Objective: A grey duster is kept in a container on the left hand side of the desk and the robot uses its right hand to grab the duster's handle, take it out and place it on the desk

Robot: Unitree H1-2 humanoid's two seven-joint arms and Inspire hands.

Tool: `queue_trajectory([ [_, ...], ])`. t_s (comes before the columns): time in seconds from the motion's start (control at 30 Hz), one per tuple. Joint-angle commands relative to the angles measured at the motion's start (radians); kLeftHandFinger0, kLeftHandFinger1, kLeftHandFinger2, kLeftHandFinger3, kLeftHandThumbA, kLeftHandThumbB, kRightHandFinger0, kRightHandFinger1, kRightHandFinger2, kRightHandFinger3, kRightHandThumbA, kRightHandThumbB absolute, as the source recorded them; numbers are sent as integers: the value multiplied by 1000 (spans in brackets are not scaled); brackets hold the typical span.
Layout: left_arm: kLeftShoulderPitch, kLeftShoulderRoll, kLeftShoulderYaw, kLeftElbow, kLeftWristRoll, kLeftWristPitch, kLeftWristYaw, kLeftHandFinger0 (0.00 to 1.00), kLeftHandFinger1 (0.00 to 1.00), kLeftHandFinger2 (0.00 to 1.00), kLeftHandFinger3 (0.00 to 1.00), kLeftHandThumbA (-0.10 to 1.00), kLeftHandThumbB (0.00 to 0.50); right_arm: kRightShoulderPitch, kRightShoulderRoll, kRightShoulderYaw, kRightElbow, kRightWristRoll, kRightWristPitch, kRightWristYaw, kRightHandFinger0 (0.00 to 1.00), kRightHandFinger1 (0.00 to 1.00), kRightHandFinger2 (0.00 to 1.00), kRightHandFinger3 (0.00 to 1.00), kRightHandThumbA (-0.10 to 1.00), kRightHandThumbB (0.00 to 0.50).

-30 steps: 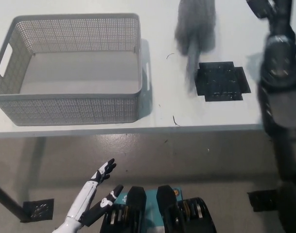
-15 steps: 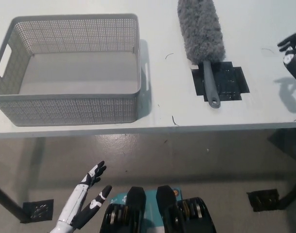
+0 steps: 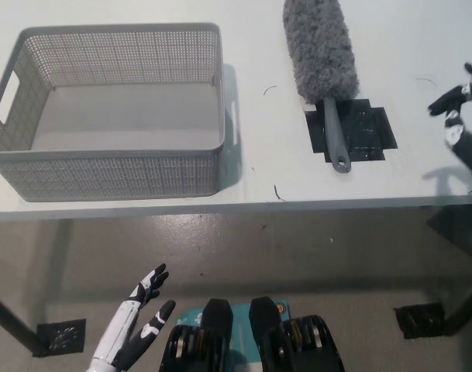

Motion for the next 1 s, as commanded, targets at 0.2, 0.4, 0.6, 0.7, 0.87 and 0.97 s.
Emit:
queue_trajectory([
  [0.2,-31,0,-1,21,-10,-82,25,1000,1000,1000,1000,989,124,457,312,60,-853,-193,-511,-176,1000,1000,1000,1000,1000,88],
  [0.4,-30,-5,1,46,-2,-111,40,1000,1000,1000,1000,1000,116,722,416,225,-785,-487,-520,-463,1000,1000,1000,1000,397,0],
  [0.6,-17,-8,0,47,-10,-118,36,1000,1000,1000,1000,1000,124,739,221,253,-498,-270,-520,-442,1000,1000,1000,1000,1000,425],
  [0.7,-18,-13,-1,45,-6,-112,39,1000,1000,1000,1000,1000,124,706,221,211,-286,-203,-520,-441,1000,1000,1000,1000,1000,279],
  [0.87,-26,-16,-1,45,-3,-113,38,1000,1000,1000,1000,1000,122,647,213,219,-51,-25,-520,-325,1000,1000,1000,1000,1000,341],
  [0.97,-33,-16,1,50,-4,-123,39,1000,1000,1000,1000,1000,113,596,220,219,91,34,-520,-231,1000,1000,1000,1000,1000,369],
])
